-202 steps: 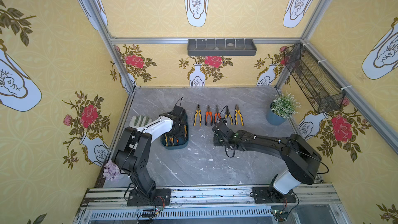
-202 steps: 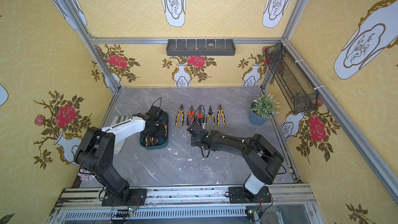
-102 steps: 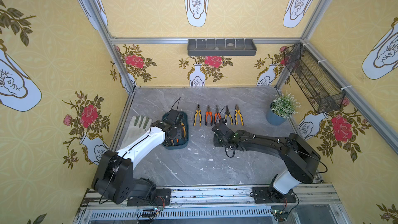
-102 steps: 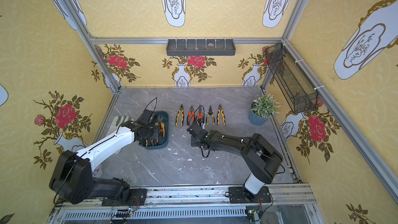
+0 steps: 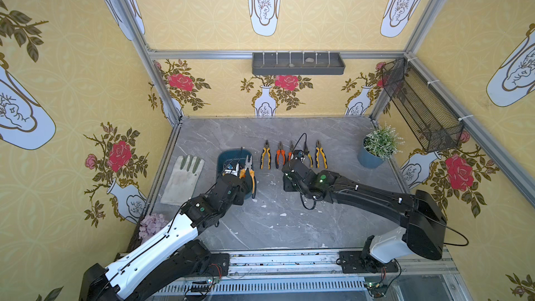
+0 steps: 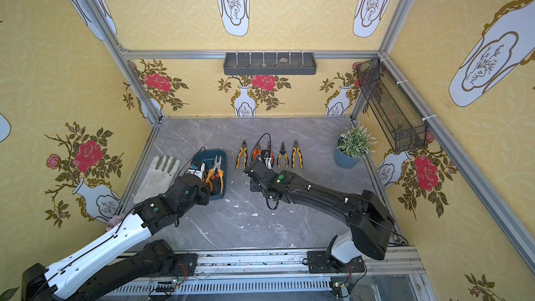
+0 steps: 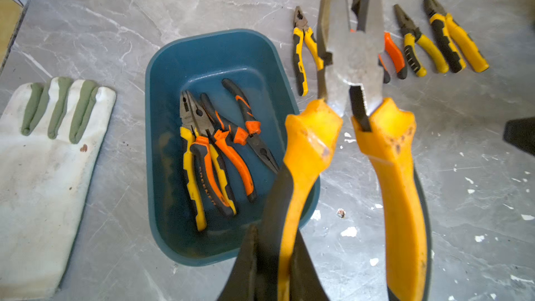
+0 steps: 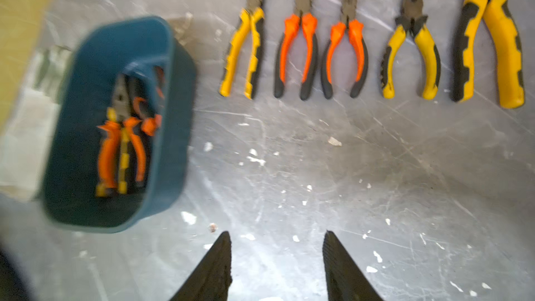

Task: Take the pliers out of the storage box
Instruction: Pick up the pliers from the storage box, then place the pliers at the center of the board.

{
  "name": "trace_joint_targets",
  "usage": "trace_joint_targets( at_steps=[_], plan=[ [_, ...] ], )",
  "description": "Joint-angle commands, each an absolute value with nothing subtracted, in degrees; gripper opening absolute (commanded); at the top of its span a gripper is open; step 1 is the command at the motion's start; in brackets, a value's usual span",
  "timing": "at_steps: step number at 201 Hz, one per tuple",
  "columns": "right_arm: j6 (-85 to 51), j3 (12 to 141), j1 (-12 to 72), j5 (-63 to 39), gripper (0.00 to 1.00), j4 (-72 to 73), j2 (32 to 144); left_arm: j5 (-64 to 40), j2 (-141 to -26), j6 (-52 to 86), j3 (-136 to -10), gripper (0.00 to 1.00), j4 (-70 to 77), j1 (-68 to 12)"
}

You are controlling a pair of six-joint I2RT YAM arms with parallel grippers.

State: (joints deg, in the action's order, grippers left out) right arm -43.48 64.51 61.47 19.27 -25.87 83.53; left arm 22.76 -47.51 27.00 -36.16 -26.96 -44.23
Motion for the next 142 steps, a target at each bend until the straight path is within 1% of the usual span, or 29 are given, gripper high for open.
trace_joint_targets(
  at_steps=[1, 20, 43, 77, 107, 142],
  plan=[
    [-45.20, 69.26, 62.07, 18.03, 0.57, -29.26, 82.85, 25.91, -46.58, 25.93, -35.00, 0.00, -21.32, -46.18],
    [-47.07, 75.01, 62.07, 14.41, 0.58, -31.12, 84.87, 28.53, -47.29, 25.02, -34.96, 0.00, -20.05, -49.66],
    [-53.50, 82.56, 62.06, 13.70, 0.60, -36.78, 88.62, 37.18, -49.18, 23.55, -36.24, 0.00, -19.70, -55.53],
    [-59.12, 88.20, 63.32, 12.76, 0.65, -37.90, 91.38, 47.61, -51.76, 22.60, -37.35, 0.00, -19.72, -62.27],
    [-62.20, 89.33, 63.63, 14.28, 0.67, -37.35, 92.14, 50.21, -53.61, 23.00, -37.43, 0.00, -19.72, -64.63],
    [-62.39, 90.37, 63.63, 14.91, 0.66, -37.70, 93.72, 51.15, -53.69, 23.63, -37.27, 0.00, -19.77, -65.13]
  ],
)
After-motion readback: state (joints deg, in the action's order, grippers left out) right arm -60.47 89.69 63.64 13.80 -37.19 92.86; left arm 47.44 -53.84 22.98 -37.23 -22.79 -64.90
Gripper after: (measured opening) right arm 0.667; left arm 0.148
